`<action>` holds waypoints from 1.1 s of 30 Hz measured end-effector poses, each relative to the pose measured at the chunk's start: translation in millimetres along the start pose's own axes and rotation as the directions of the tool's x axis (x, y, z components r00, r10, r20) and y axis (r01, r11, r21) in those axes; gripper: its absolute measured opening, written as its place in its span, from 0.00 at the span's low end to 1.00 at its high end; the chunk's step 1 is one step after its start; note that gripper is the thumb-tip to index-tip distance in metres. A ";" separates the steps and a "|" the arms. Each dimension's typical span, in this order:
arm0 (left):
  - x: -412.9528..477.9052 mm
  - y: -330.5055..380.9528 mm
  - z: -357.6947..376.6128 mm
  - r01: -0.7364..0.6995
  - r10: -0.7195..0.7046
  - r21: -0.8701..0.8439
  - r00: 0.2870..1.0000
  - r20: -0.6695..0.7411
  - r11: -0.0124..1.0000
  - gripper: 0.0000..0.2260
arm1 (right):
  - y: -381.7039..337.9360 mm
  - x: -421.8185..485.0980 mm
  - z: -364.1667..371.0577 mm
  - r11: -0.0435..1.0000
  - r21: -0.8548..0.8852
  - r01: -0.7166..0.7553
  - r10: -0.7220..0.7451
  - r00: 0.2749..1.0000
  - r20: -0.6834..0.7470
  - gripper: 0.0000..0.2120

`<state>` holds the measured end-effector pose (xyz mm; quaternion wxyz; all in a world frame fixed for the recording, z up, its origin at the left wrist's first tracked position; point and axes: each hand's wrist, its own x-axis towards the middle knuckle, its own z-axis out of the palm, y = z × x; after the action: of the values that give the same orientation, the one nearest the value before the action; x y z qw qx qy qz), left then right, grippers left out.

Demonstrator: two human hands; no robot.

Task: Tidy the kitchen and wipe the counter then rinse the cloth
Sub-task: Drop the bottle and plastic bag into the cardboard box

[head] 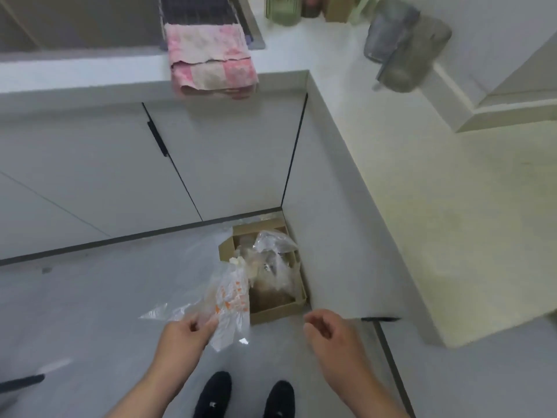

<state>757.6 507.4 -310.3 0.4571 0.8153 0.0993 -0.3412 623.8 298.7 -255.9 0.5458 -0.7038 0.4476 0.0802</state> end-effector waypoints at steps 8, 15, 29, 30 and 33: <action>199.2 -76.7 84.4 0.008 -0.009 0.053 1.000 0.018 0.999 0.04 | 99.4 183.7 95.7 0.994 -0.111 0.016 -0.021 0.999 -0.041 0.09; 309.1 -123.6 164.2 -0.055 0.050 0.186 0.998 0.030 0.981 0.08 | 156.9 279.5 133.4 0.983 -0.178 0.050 -0.070 0.992 -0.108 0.08; 324.8 -113.1 181.4 -0.147 0.069 0.455 0.981 0.183 0.878 0.23 | 166.1 303.6 117.0 0.849 -0.516 0.114 -0.132 0.991 0.002 0.14; 315.1 -107.2 169.0 -0.164 0.067 0.486 0.975 0.212 0.858 0.22 | 158.8 296.4 115.6 0.846 -0.519 0.122 -0.130 0.991 0.020 0.14; 281.9 -78.0 128.2 -0.256 0.069 0.563 0.941 0.331 0.785 0.19 | 129.9 269.1 106.4 0.832 -0.540 0.129 -0.113 0.992 0.063 0.13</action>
<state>871.7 404.8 -590.3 0.2136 0.8634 -0.1538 -0.4305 728.3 241.6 -549.9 0.3344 -0.8551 0.3535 0.1790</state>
